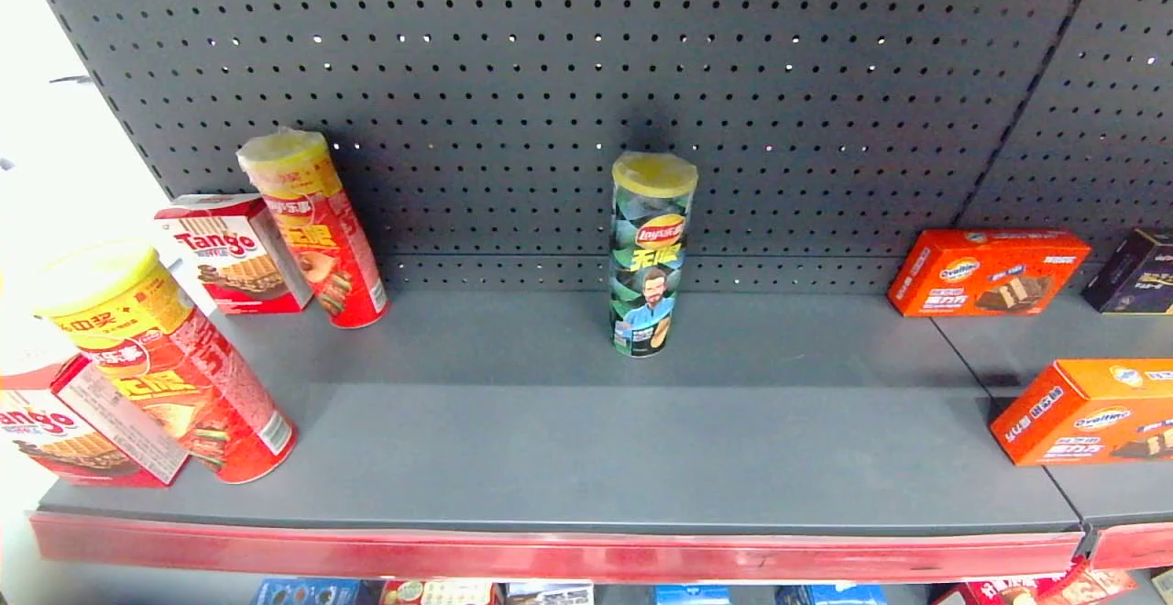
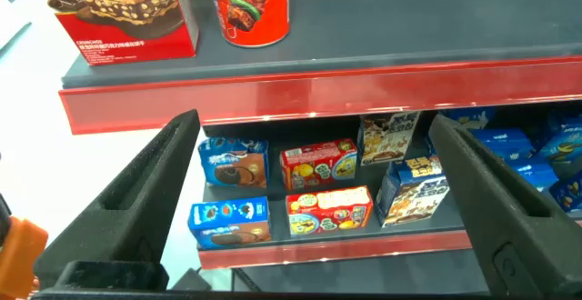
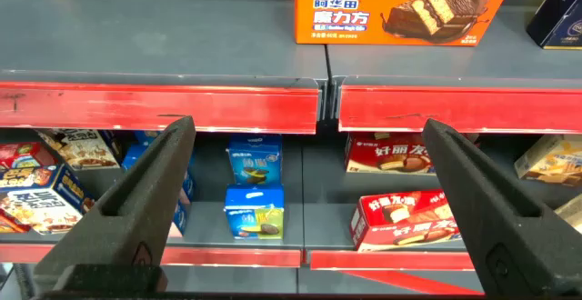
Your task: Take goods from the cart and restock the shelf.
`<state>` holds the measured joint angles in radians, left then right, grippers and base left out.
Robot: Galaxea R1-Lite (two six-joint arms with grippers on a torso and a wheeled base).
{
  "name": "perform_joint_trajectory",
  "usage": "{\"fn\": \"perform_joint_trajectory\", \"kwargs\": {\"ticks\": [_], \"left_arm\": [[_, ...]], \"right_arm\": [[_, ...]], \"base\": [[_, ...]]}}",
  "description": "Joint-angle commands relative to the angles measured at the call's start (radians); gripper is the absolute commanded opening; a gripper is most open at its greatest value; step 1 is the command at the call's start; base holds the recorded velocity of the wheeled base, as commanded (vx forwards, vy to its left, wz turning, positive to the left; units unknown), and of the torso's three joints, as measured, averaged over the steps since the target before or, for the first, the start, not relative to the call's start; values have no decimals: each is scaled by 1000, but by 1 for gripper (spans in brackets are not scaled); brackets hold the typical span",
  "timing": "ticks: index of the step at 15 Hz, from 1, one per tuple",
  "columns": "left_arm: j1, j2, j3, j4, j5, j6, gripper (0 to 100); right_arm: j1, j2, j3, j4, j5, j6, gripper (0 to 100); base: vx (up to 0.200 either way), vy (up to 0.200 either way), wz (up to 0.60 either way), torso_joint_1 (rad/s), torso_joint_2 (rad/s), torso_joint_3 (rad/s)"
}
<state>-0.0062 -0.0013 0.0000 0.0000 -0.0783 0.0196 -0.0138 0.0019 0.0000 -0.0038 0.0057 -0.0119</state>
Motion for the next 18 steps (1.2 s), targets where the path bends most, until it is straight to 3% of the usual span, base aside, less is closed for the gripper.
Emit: {"fn": "perform_joint_trajectory", "kwargs": {"ticks": [1,5,15,18], "left_arm": [[0,1,0,0,0,0,100],[0,1,0,0,0,-1,100],[0,1,0,0,0,-1,100],[0,1,0,0,0,-1,100]], "right_arm": [[0,0,0,-1,0,0,100],[0,0,0,-1,-1,1,100],[0,0,0,1,-1,-2,100],[0,0,0,-1,-3,0,100]], "base": [[0,0,0,0,0,0],[0,0,0,0,0,0],[0,0,600,3,3,1],[0,0,0,0,0,0]]}}
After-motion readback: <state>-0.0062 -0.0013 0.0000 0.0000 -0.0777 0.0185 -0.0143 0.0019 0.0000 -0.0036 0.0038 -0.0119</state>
